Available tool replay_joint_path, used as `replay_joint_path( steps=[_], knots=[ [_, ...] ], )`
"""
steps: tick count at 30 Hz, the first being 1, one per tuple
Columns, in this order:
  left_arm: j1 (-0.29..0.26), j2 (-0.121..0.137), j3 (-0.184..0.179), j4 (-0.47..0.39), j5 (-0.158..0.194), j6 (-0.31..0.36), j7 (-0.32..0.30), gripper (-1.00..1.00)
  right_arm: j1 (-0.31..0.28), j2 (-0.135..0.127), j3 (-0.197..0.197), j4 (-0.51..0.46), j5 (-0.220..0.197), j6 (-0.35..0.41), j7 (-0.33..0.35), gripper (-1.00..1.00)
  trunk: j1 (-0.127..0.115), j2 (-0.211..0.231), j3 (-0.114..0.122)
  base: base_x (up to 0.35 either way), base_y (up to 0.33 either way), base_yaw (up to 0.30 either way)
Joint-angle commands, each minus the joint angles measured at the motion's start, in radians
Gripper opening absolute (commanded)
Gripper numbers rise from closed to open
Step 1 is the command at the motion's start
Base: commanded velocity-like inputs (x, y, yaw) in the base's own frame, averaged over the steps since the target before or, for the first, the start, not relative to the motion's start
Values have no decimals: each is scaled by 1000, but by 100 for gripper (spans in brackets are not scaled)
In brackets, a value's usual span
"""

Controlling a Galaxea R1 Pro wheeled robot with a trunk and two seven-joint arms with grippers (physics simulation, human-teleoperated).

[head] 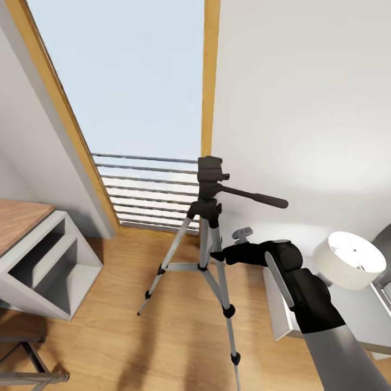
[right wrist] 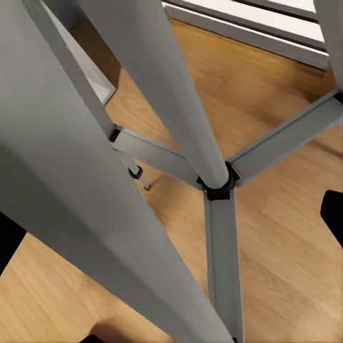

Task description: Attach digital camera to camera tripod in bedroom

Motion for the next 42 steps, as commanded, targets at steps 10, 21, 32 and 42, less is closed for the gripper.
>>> replay_joint_path(
  steps=[10,21,32,42],
  knots=[
    [2,6,-9,0,8,-2,2,-100,-1,-1,-3,29,-10,8,-7,100,0,-1,-1,1,1,0],
    [2,6,-9,-1,8,-3,2,-100,-1,-21,-2,30,-9,8,-5,100,0,-1,-1,0,0,0],
    [2,6,-9,0,8,-7,2,-100,-1,-22,-1,31,-8,5,-3,-100,0,-1,-1,0,0,0],
    [2,6,-9,1,8,-7,2,-100,-1,-20,1,35,-14,2,-10,-100,0,-1,-1,0,0,0]
  ],
)
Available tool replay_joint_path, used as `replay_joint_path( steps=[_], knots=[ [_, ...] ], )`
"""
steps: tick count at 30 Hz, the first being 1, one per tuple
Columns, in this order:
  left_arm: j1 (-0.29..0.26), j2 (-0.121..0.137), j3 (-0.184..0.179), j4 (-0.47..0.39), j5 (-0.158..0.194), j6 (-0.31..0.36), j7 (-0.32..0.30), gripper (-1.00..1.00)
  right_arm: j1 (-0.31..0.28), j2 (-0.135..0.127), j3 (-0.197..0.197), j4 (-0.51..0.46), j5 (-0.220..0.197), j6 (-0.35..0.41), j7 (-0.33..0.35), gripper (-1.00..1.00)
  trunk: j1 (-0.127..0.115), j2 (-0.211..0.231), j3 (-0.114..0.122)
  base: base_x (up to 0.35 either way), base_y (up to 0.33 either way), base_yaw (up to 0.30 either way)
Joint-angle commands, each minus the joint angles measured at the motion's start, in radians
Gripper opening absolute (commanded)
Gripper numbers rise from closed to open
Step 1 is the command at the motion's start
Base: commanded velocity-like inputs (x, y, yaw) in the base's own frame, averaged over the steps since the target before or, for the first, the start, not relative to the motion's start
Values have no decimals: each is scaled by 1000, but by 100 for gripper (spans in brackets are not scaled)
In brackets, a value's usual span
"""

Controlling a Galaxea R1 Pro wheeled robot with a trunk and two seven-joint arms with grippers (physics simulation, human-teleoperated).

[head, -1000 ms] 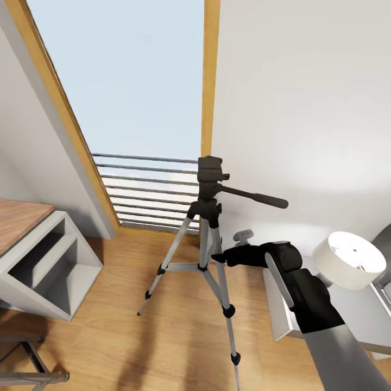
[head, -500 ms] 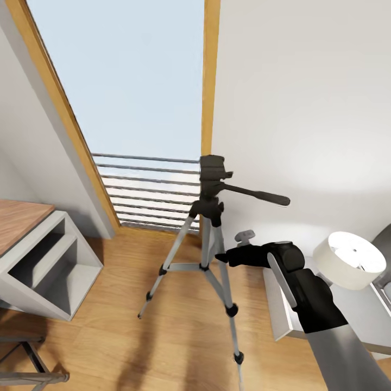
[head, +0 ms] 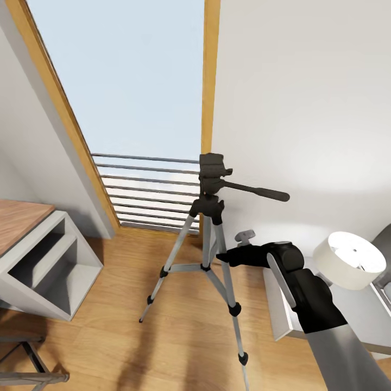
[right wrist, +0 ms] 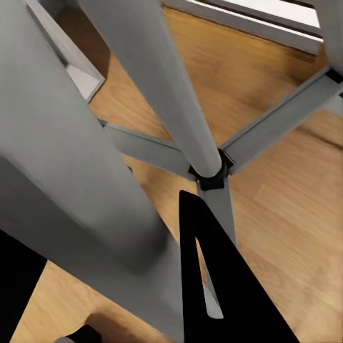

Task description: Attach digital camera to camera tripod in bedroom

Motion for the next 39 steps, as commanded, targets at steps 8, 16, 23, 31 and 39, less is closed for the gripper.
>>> replay_joint_path(
  steps=[8,16,23,31,39],
  knots=[
    [0,0,-8,-1,6,-4,4,-100,-1,-1,2,10,-11,8,-8,-100,0,-1,-1,0,0,0],
    [0,5,-6,-65,8,-3,18,-100,-1,-1,1,63,-17,8,-2,-100,0,-1,-1,0,0,0],
    [0,27,-8,-418,-21,208,20,-100,-1,-2,-1,64,-14,8,-2,-100,0,-1,-1,0,0,0],
    [0,53,8,-924,-40,560,53,-100,-1,-4,-1,64,-10,8,-2,-100,0,-1,-1,0,0,0],
    [-9,72,94,-1199,-38,772,259,-100,-1,-4,-1,64,-8,8,-2,-100,0,-1,-1,0,0,0]
  ],
)
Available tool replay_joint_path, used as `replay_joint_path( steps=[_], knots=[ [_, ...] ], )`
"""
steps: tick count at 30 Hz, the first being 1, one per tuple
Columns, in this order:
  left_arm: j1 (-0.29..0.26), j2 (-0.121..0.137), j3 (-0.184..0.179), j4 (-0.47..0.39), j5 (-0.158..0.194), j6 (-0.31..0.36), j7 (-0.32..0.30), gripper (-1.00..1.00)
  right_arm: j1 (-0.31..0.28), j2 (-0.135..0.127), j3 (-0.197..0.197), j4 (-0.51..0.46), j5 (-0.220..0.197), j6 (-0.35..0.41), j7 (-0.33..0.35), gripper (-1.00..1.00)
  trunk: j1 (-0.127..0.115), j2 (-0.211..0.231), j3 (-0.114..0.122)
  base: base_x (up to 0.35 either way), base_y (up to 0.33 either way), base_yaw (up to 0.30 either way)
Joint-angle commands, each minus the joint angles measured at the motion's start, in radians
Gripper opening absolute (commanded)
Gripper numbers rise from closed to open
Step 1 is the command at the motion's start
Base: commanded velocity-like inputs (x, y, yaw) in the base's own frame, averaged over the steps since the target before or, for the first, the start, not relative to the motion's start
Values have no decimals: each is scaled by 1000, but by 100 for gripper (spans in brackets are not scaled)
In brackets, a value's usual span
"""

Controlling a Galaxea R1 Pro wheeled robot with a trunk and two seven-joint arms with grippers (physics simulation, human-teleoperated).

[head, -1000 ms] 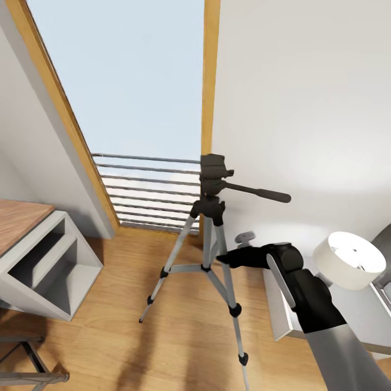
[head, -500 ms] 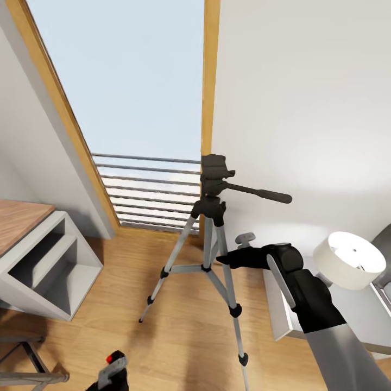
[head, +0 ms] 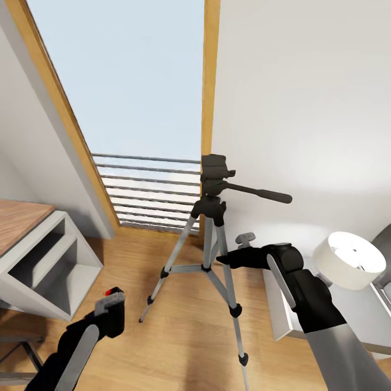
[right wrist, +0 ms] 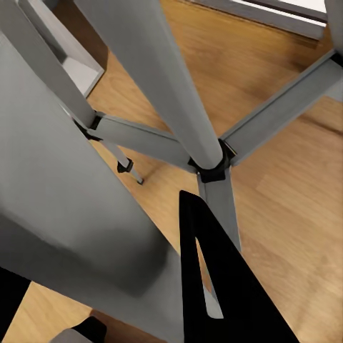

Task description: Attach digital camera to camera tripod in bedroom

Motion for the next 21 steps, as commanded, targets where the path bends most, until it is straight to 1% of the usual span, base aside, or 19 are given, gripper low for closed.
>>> replay_joint_path(
  steps=[1,2,3,4,5,6,8,9,10,11,12,13,14,15,16,17,18,19,21],
  knots=[
    [-3,2,9,-9,19,18,22,-100,-1,-1,1,33,-4,6,-6,-100,0,-1,-1,0,0,0],
    [-89,13,80,-49,18,127,78,-100,-1,-1,1,33,-4,6,-5,-100,0,-1,-1,0,0,0],
    [-106,16,90,-54,18,142,83,-100,-1,-1,2,33,-4,6,-5,-100,0,-1,-1,0,0,0],
    [-137,23,106,-63,18,174,93,-100,-1,-1,2,33,-4,6,-4,-100,0,-1,-1,0,0,0],
    [-151,27,113,-68,17,189,97,-100,-1,-1,2,33,-4,6,-4,-100,0,-1,-1,0,0,0],
    [-179,33,122,-78,17,219,109,-100,-1,-1,3,33,-3,6,-4,-100,0,-1,-1,0,0,0],
    [-273,42,133,-92,21,270,159,-100,-1,-1,2,33,-3,6,-4,-100,0,-1,-1,0,0,0],
    [-297,43,134,-94,23,279,169,-100,-1,-1,2,33,-4,6,-4,-100,0,-1,-1,0,0,0],
    [-343,44,136,-96,28,291,185,-100,-1,-1,2,33,-5,6,-4,-100,0,-1,-1,0,0,0],
    [-367,43,137,-96,30,295,190,-100,-1,-1,2,33,-6,6,-4,-100,0,-1,-1,0,0,0],
    [-418,42,138,-93,34,303,198,-100,-1,-1,2,33,-8,6,-4,-100,0,-1,-1,0,0,0],
    [-445,40,139,-88,35,307,201,-100,-1,-1,2,33,-8,6,-4,-100,0,-1,-1,0,0,0],
    [-500,34,140,-65,37,313,205,-100,-1,-1,2,33,-9,6,-4,-100,0,-1,-1,0,0,0],
    [-555,26,140,-25,38,316,207,-100,-1,-1,2,33,-9,6,-4,-100,0,-1,-1,0,0,0],
    [-582,22,140,0,39,317,208,-100,-1,-1,2,33,-9,6,-4,-100,0,-1,-1,0,0,0],
    [-639,12,140,54,39,318,209,-100,-1,-1,2,33,-6,6,-4,-100,0,-1,-1,0,0,0],
    [-670,6,140,83,40,318,210,-100,-1,-1,2,33,-6,6,-4,-100,0,-1,-1,0,0,0],
    [-733,-10,140,144,40,319,210,-100,-1,-1,1,33,-4,6,-4,-100,0,-1,-1,0,0,0],
    [-868,-49,140,272,40,318,210,-100,-1,-1,1,33,-3,6,-4,-100,0,-1,-1,0,0,0]
  ],
)
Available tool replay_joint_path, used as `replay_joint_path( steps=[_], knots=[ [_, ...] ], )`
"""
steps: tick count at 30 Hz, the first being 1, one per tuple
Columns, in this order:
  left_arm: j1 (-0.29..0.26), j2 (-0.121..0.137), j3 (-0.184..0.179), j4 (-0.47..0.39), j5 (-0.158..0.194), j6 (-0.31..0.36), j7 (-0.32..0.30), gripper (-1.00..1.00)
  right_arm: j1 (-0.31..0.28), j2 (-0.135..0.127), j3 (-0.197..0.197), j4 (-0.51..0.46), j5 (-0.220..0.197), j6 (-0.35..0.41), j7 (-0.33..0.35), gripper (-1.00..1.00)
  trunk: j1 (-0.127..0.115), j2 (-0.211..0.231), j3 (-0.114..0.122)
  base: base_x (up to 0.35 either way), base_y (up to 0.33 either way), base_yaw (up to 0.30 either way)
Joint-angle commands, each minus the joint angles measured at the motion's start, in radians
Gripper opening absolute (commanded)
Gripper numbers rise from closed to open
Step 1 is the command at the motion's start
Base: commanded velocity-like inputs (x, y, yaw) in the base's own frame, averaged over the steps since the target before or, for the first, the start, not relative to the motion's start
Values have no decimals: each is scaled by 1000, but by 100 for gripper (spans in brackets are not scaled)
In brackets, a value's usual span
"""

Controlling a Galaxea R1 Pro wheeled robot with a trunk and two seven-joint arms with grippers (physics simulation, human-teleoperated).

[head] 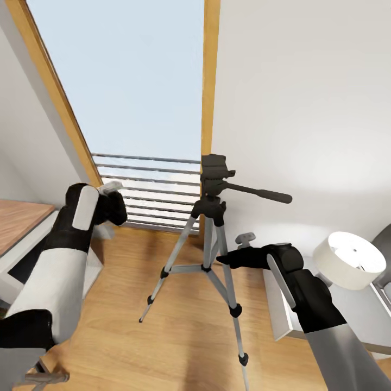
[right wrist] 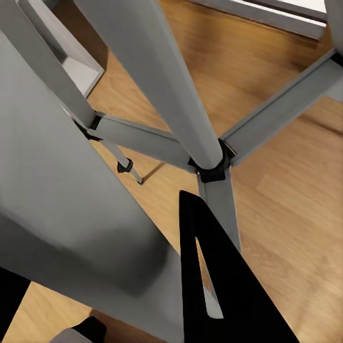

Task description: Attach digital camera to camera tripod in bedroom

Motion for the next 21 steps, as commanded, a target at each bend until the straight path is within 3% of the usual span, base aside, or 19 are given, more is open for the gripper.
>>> replay_joint_path(
  steps=[1,4,11,16,17,21],
  knots=[
    [-38,-12,0,33,-6,9,8,-100,-1,-1,2,33,-4,6,-5,-100,0,-1,-2,0,0,0],
    [-225,-77,0,201,-13,7,11,-100,-1,0,3,34,-6,5,-6,-100,0,-1,-2,0,0,0],
    [-439,-134,0,329,-7,13,13,-100,-1,1,4,34,-5,5,-7,-100,0,-1,-2,0,0,0],
    [-494,-182,-6,375,-7,15,14,-100,-1,1,5,34,-4,5,-7,-100,0,-1,-2,0,0,0],
    [-505,-203,-40,385,-10,15,15,-100,-1,0,4,34,-4,5,-8,-100,0,-1,-2,0,0,0],
    [-508,-210,-114,379,-9,15,14,-100,-1,0,4,34,-3,4,-11,-100,0,-1,-2,0,0,0]
  ],
)
